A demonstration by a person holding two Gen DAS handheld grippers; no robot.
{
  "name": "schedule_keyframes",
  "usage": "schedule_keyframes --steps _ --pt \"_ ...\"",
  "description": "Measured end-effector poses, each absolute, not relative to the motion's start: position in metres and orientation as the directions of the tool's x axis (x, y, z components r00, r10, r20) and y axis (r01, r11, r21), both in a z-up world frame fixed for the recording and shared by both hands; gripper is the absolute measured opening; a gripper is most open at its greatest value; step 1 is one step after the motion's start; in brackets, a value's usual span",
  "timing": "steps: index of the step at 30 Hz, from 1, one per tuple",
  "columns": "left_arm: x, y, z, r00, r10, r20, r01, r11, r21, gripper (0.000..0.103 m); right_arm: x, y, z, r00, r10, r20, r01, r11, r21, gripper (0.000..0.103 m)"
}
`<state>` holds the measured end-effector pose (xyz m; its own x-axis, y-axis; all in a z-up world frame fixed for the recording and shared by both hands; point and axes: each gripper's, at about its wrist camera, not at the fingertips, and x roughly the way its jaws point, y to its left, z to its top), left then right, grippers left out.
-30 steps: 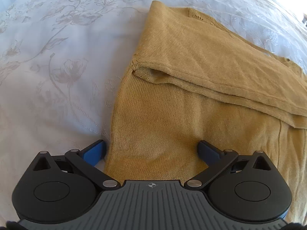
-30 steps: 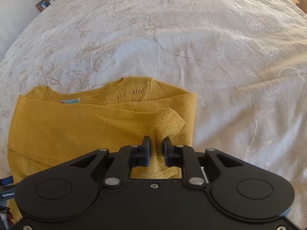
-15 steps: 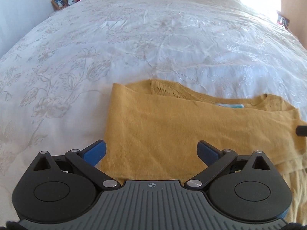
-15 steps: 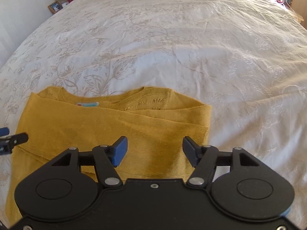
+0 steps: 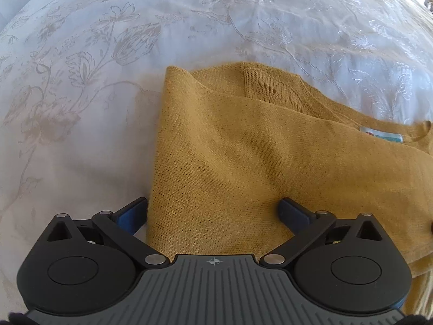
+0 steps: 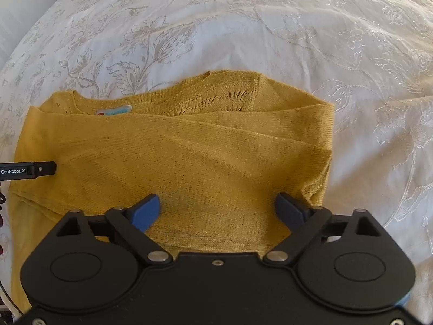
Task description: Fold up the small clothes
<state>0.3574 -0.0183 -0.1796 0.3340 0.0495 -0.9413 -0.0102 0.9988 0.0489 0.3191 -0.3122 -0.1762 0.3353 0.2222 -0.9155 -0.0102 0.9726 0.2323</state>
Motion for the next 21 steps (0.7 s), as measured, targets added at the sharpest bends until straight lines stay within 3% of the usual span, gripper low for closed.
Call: schedule_keyframes --steps 19,21 --pt "0.36 0.004 -0.185 0.33 -0.02 -0.944 -0.032 0.999 -0.033 0.103 0.336 -0.303 -0.186 0.313 0.182 -0.932 0.029 0.979 0.201 0.103" --pt "0.357 0.007 -0.178 0.344 -0.015 -0.939 -0.033 0.999 -0.029 0.098 0.332 -0.307 -0.182 0.325 0.189 -0.927 0.027 0.977 0.209 0.103"
